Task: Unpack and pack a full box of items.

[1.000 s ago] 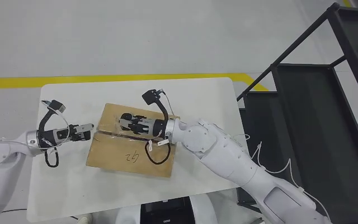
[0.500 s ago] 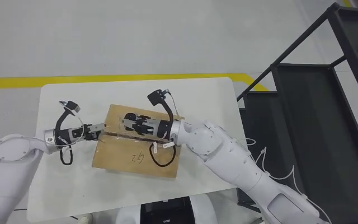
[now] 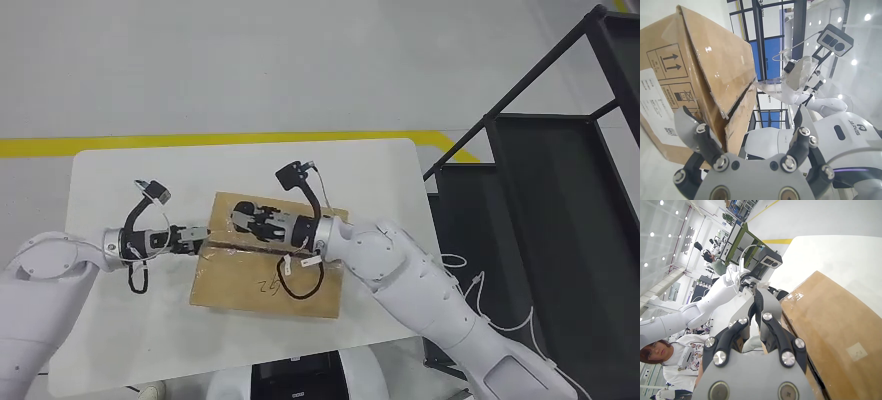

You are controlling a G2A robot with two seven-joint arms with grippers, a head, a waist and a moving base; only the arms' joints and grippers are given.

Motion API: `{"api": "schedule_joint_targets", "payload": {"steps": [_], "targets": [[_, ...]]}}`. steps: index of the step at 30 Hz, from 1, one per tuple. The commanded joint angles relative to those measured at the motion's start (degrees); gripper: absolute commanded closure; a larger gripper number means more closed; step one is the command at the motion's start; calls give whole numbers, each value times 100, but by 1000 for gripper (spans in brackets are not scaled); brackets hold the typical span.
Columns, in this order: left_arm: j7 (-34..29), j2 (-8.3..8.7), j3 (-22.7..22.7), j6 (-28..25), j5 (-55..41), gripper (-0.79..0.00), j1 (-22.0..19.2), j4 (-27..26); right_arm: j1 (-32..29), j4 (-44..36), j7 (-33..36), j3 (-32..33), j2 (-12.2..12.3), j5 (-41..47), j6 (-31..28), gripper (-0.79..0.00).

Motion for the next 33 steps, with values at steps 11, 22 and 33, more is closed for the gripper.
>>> {"api": "schedule_joint_targets", "payload": {"steps": [11, 22, 33], "targets": [[-87, 84, -682, -361, -559, -785, 205, 620, -148, 156, 144, -176, -19, -199, 0, 0], [-214, 174, -1212, -388, -750, -785, 631, 467, 354, 869, -197, -686, -255, -276, 41, 0], [-210, 182, -1419, -333, -746, -785, 861, 333, 134, 264, -380, -467, -235, -409, -175, 0]]}}
